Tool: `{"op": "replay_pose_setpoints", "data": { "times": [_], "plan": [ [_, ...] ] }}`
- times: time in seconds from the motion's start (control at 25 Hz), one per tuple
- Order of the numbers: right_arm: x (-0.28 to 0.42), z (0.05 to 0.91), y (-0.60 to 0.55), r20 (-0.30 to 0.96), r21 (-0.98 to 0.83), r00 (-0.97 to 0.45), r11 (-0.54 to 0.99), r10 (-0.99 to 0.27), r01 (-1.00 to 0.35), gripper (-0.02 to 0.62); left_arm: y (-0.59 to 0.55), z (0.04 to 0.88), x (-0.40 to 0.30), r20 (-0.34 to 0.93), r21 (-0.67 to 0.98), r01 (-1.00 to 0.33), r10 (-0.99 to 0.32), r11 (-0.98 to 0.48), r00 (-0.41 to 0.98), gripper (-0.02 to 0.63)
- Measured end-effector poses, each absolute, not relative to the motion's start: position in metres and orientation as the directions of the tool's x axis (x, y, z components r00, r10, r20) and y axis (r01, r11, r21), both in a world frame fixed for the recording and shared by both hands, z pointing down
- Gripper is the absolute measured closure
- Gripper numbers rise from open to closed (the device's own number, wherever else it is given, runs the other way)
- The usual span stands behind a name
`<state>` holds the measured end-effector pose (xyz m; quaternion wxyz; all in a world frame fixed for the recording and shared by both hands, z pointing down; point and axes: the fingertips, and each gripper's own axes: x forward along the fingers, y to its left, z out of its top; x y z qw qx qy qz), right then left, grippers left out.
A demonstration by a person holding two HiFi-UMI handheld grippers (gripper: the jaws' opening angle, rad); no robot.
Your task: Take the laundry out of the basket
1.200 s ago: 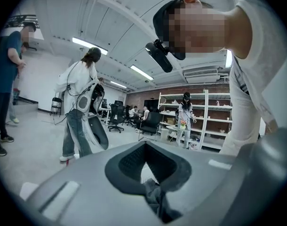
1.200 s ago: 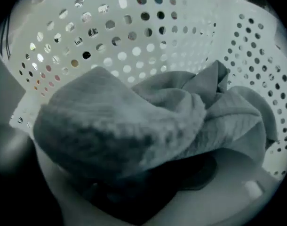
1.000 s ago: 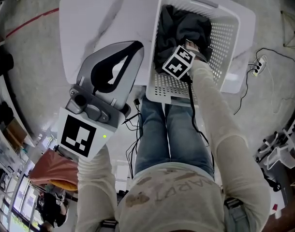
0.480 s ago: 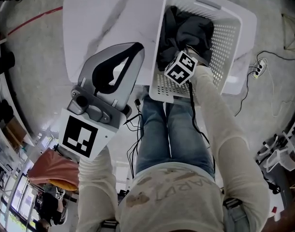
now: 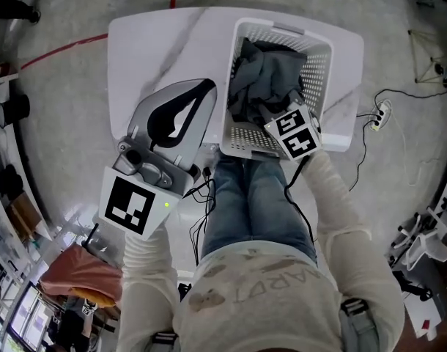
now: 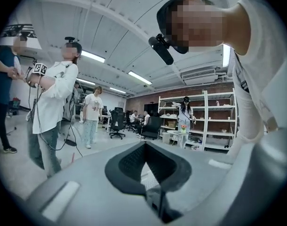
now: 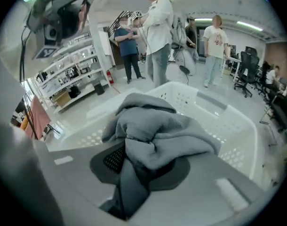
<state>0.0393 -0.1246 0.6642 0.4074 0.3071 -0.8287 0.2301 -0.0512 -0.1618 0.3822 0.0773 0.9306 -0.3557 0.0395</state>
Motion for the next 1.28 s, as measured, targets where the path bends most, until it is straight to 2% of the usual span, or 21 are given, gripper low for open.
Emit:
{"op": "replay_pose_setpoints", "data": {
  "times": [0.56, 0.8, 1.28],
  "plan": [
    [0.058, 0.435, -0.108, 0.511, -0.231, -0.64, 0.626, -0.573, -0.745, 0.469, -0.133, 0.271, -0.028, 0.055, 0.058, -0.669, -0.667, -0.741, 0.743, 0.606],
    [0.064, 0.347, -0.108, 0.356, -0.182, -0.644, 0.625, -0.677, -0.759, 0.468, -0.121, 0.239, -0.021, 0.0, 0.021, -0.65, -0.65, -0.76, 0.76, 0.606],
    [0.074, 0.225, -0.085, 0.131, -0.094, -0.629, 0.622, -0.766, -0.777, 0.469, -0.098, 0.187, -0.006, -0.005, 0.0, -0.618, -0.618, -0.786, 0.786, 0.606]
  ]
}}
